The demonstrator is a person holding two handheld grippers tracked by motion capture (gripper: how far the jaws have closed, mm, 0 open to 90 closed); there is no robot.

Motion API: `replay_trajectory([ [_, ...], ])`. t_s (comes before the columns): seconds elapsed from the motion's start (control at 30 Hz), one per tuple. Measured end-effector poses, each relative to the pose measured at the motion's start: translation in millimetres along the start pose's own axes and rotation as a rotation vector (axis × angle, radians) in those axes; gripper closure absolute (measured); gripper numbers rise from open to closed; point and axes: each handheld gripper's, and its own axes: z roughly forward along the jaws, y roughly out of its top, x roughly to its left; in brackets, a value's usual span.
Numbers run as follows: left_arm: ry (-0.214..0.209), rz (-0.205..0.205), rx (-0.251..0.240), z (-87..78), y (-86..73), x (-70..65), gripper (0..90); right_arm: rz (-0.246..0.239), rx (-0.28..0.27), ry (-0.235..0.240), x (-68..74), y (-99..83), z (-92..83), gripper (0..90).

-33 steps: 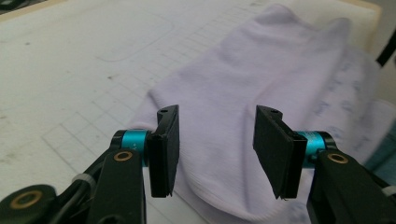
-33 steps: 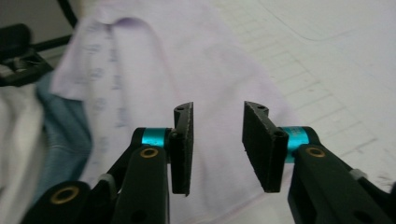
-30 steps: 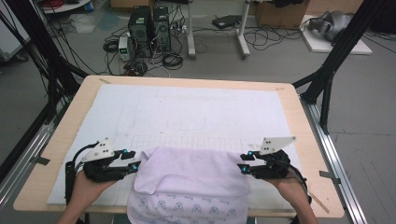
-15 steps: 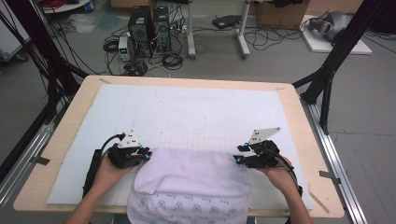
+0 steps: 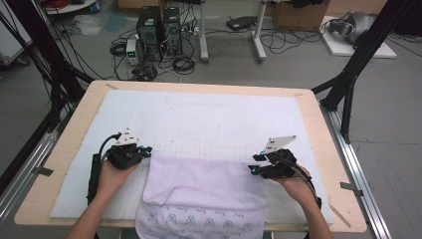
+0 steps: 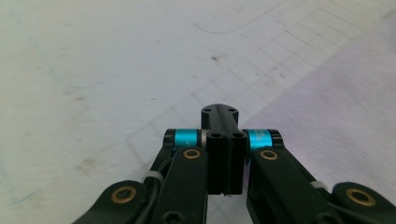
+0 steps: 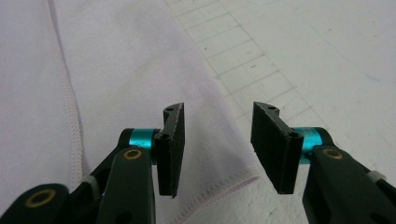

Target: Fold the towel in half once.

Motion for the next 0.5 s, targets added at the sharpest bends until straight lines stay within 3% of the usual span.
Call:
replay_trajectory([
  [0.07, -0.022, -0.023, -0.015, -2.3, 0.0, 3.0, 78.6, 0.013, 0.004, -0.004, -2.4, -1.0, 0.0, 53.9],
  [0.17, -0.093, 0.015, -0.016, 0.2, 1.8, -5.5, 70.9, 0.029, 0.01, -0.012, -7.4, -3.1, 0.4, 53.1],
  [0.27, -0.112, 0.033, 0.032, 9.9, 2.1, -9.7, 55.1, 0.042, 0.015, -0.017, -13.6, -5.4, 3.0, 51.1],
  [0.33, -0.111, 0.016, 0.078, 17.5, -0.1, -7.7, 49.1, 0.057, 0.03, -0.013, -17.8, -7.6, 5.8, 49.7],
  [0.43, -0.122, -0.001, 0.116, 24.4, -3.0, -5.0, 46.3, 0.083, 0.059, -0.003, -24.1, -12.9, 10.9, 47.6],
  [0.5, -0.132, 0.016, 0.113, 23.9, -2.6, -5.3, 54.5, 0.097, 0.072, 0.002, -27.3, -16.8, 13.6, 46.5],
])
